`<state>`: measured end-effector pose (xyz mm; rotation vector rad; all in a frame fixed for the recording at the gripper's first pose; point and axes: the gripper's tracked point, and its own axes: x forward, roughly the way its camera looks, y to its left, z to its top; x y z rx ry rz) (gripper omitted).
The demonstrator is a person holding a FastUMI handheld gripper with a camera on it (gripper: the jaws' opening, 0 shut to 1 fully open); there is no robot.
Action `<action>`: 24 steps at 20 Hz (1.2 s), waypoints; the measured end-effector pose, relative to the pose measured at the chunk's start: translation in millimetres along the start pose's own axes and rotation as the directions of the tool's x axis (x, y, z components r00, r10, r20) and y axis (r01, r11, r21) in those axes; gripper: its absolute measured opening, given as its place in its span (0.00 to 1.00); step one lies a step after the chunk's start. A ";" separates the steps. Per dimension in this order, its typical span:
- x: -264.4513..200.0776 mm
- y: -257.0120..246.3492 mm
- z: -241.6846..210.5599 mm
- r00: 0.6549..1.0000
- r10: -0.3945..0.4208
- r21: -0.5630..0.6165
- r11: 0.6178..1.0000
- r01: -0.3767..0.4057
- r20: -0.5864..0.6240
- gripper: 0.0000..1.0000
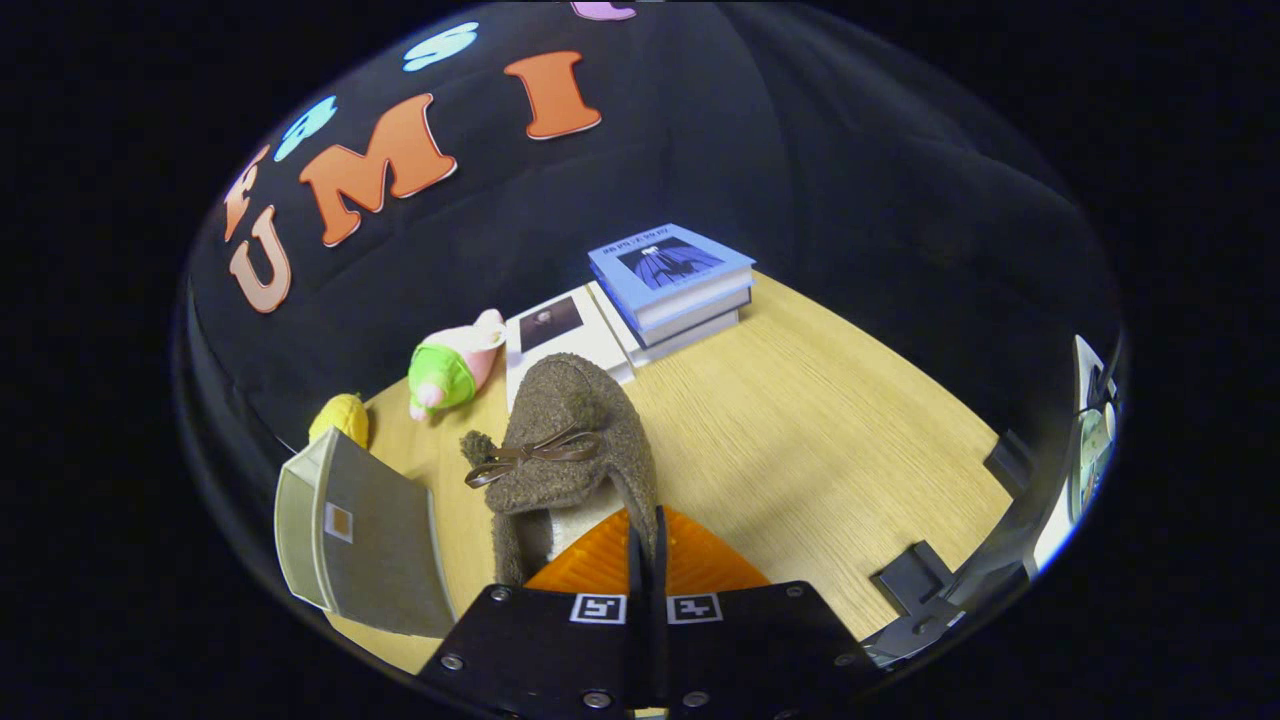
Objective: Open the storage box then place both shoes into the box .Put the left shoe in first, then the right shoe, with the right side of both shoes facing outward in a uniform manner.
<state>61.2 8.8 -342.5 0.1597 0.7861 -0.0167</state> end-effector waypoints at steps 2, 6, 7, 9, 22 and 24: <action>-9.0 27.0 17.1 0.999 0.031 -0.017 0.999 -0.031 0.031 0.01; -24.2 89.1 34.4 0.995 0.091 -0.035 0.995 -0.089 0.044 0.01; -27.3 107.7 34.6 0.993 0.107 -0.043 0.994 -0.105 0.041 0.01; -33.9 143.6 28.2 0.989 0.143 -0.058 0.988 -0.142 0.021 0.01; -37.7 284.9 -67.3 0.963 0.214 -0.122 0.964 -0.235 -0.165 0.01; -32.4 288.5 -82.7 0.959 0.206 -0.124 0.965 -0.232 -0.193 0.01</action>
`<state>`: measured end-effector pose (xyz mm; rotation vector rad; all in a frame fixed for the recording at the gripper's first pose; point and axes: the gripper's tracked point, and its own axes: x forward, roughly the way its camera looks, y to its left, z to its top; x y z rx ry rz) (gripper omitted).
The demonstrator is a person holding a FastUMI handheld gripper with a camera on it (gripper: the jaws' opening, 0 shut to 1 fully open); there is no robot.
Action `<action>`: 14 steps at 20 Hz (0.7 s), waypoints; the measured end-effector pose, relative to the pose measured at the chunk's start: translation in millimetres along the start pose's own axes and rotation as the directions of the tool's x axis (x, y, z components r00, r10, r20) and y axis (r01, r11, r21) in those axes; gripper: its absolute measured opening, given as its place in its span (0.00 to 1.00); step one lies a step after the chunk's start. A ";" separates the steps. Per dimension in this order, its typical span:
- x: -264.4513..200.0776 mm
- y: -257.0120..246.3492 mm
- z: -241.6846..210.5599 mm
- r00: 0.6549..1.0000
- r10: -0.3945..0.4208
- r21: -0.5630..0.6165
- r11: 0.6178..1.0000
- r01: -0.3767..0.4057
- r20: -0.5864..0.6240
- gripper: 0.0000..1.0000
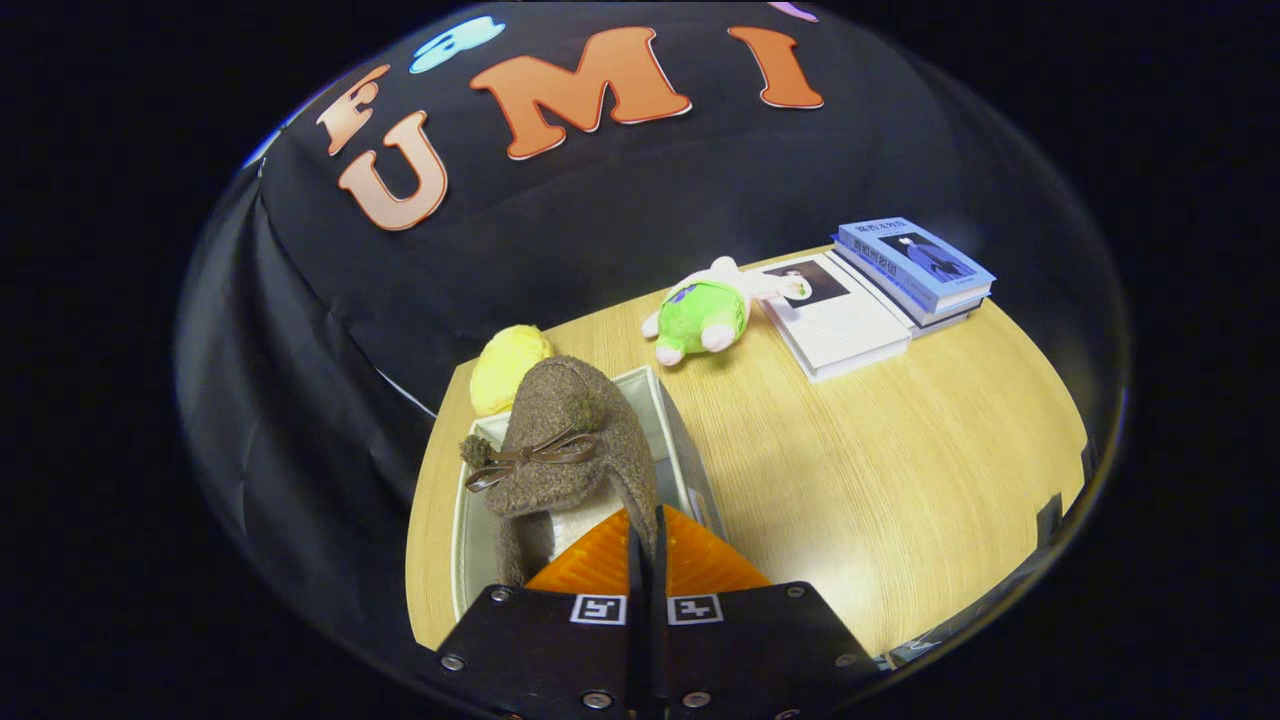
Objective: Open the storage box then place both shoes into the box .Put the left shoe in first, then the right shoe, with the right side of both shoes facing outward in a uniform manner.
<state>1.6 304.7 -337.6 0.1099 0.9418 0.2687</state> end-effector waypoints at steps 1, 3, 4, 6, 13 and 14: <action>4.7 1.8 -6.1 1.000 0.001 0.004 1.000 -0.001 -0.016 0.01; 11.7 -2.1 -15.6 0.999 -0.018 0.004 1.000 0.019 -0.035 0.03; 12.2 -2.4 -19.1 0.999 -0.026 -0.002 1.000 0.026 -0.045 0.03; 9.2 6.8 -11.9 1.000 0.006 0.001 1.000 -0.006 -0.024 0.17; -26.7 -1.9 31.0 0.996 0.017 -0.046 0.999 -0.013 0.092 0.96; -33.0 -7.6 37.2 0.994 0.013 -0.050 0.999 -0.008 0.105 0.98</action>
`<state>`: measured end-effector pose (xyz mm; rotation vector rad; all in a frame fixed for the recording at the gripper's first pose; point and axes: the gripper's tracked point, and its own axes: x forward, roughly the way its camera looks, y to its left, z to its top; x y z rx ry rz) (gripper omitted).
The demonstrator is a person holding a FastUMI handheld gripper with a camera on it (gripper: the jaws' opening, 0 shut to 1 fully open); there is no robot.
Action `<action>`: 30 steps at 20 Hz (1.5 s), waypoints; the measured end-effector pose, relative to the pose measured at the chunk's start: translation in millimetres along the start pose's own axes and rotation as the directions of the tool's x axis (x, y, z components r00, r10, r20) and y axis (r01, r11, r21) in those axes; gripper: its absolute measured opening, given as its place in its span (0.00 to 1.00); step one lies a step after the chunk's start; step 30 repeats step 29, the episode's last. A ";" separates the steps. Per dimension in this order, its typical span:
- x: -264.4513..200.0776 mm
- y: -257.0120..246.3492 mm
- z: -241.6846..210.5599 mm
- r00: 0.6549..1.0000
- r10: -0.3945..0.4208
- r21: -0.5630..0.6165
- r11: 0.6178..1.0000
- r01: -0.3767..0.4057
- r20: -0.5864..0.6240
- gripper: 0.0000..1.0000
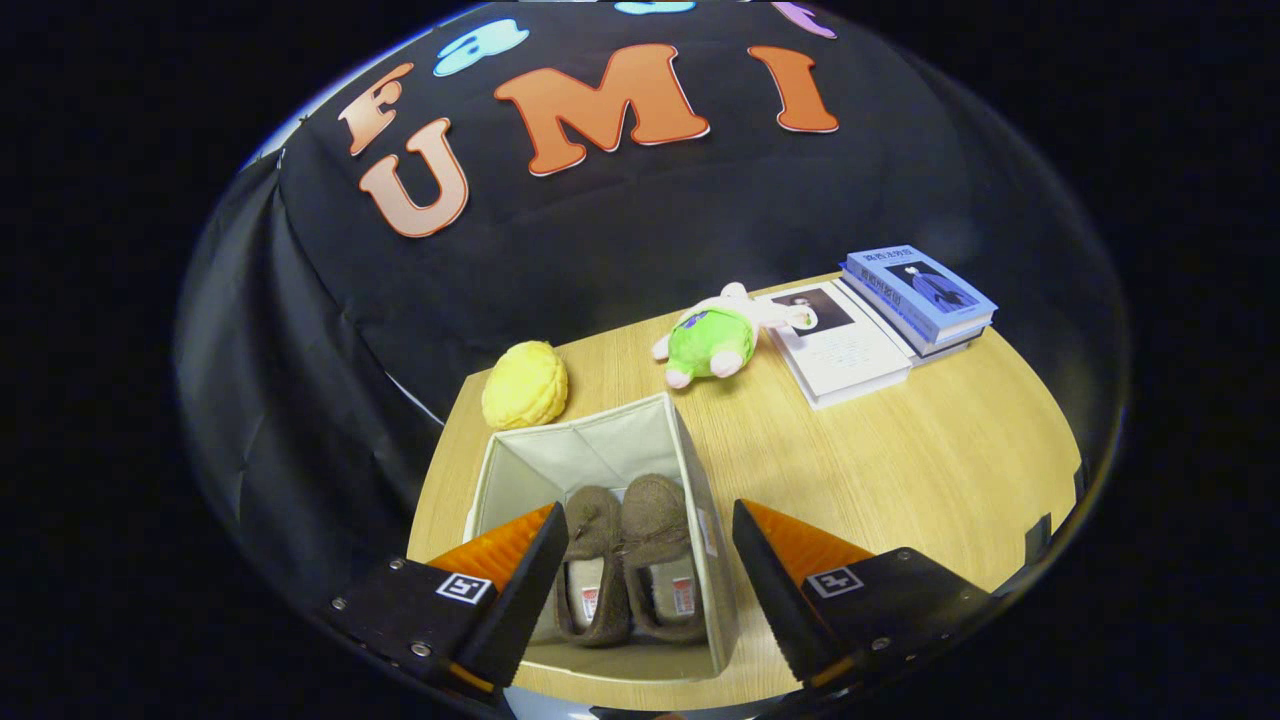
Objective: Open the storage box then place both shoes into the box .Put the left shoe in first, then the right shoe, with the right side of both shoes facing outward in a uniform manner.
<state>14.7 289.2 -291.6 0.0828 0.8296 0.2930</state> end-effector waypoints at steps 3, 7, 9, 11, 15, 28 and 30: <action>-18.0 -20.5 26.9 0.998 -0.025 -0.025 0.999 0.026 0.062 0.99; -51.3 -49.1 70.9 0.986 -0.047 -0.044 0.998 0.054 0.158 0.99; -71.2 -64.3 93.8 0.976 -0.058 -0.045 0.997 0.069 0.208 0.98; -96.0 -83.3 116.9 0.961 -0.077 -0.053 0.994 0.095 0.264 0.98; -146.8 -117.8 156.8 0.918 -0.115 -0.069 0.986 0.152 0.379 0.98; -250.2 -167.5 174.8 0.815 -0.137 -0.067 0.975 0.210 0.562 0.99; -253.9 -171.7 174.8 0.810 -0.143 -0.059 0.975 0.214 0.569 0.98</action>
